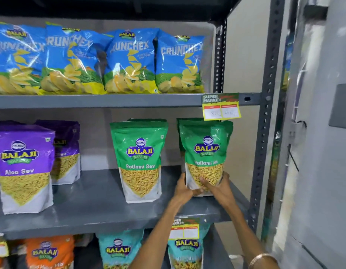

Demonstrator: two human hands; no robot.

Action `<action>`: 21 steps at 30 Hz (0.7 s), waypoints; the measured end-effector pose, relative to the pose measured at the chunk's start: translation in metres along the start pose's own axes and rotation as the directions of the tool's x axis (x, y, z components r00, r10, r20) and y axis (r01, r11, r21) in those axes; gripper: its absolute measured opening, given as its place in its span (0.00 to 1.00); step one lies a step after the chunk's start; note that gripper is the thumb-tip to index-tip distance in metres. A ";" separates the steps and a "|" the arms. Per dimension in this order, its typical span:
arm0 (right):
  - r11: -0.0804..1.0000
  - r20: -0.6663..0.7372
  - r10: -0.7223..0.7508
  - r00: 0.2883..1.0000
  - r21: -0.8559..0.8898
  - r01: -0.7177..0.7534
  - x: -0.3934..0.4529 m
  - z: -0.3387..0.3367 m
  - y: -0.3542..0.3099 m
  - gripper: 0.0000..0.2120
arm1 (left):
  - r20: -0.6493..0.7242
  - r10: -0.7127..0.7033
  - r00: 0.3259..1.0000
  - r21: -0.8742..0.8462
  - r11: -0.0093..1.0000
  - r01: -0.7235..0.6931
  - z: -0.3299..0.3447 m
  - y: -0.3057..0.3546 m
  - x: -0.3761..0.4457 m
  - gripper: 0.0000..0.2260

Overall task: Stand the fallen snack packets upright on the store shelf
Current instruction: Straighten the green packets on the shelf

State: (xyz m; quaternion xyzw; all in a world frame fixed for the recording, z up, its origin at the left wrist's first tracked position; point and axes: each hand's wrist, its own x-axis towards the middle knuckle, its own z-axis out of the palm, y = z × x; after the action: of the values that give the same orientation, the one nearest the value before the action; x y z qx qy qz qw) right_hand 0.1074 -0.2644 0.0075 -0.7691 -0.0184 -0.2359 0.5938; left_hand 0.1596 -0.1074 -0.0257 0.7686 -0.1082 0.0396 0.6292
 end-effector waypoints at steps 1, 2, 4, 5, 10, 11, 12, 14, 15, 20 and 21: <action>1.000 0.009 -0.006 1.000 0.008 0.005 0.000 -0.001 0.001 0.28 | -0.001 0.013 1.000 0.015 1.000 -0.013 -0.001 -0.001 0.000 0.55; 0.999 0.007 -0.020 1.000 0.035 0.019 -0.001 -0.002 0.001 0.30 | -0.003 0.037 0.999 0.012 0.999 -0.037 -0.001 0.002 -0.005 0.50; 0.998 0.004 -0.009 1.000 0.062 0.009 -0.001 -0.003 0.005 0.35 | 0.001 0.067 0.998 0.028 0.997 -0.067 -0.002 0.004 -0.011 0.42; 0.998 0.017 0.014 1.000 0.058 -0.015 0.000 -0.003 0.009 0.38 | -0.001 0.078 0.997 0.030 0.997 -0.078 -0.002 0.005 -0.014 0.40; 0.999 0.114 0.018 0.993 0.030 -0.021 0.001 -0.009 0.019 0.40 | -0.011 0.082 0.997 0.042 0.996 -0.082 -0.006 0.000 -0.020 0.38; 1.000 0.121 0.006 0.993 0.027 -0.010 0.002 -0.009 0.021 0.39 | -0.011 0.079 0.997 0.053 0.996 -0.079 -0.007 -0.001 -0.020 0.38; 1.000 0.122 -0.003 0.993 0.026 0.000 0.002 -0.008 0.022 0.38 | -0.012 0.081 0.997 0.058 0.995 -0.080 -0.007 -0.001 -0.019 0.37; 0.999 0.097 0.000 0.995 0.041 -0.004 -0.003 -0.007 0.015 0.35 | -0.006 0.088 0.996 0.047 0.995 -0.087 -0.008 -0.002 -0.018 0.36; 0.999 0.090 -0.004 0.996 0.043 0.001 -0.005 -0.007 0.011 0.32 | -0.010 0.088 0.996 0.049 0.995 -0.087 -0.008 -0.001 -0.018 0.36; 0.998 0.080 -0.054 0.995 0.025 0.052 -0.008 -0.006 0.006 0.28 | -0.009 0.064 0.998 0.062 0.996 -0.063 -0.008 0.006 -0.022 0.35; 0.998 0.071 -0.058 0.996 0.022 0.057 -0.011 -0.007 0.001 0.27 | -0.001 0.055 0.999 0.061 0.997 -0.055 -0.008 0.011 -0.027 0.37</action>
State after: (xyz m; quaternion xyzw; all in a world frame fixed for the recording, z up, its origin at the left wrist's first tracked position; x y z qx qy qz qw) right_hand 0.0953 -0.2684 0.0037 -0.7702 -0.0642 -0.2249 0.5934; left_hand 0.1321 -0.0981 -0.0188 0.7842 -0.1271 0.0611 0.6043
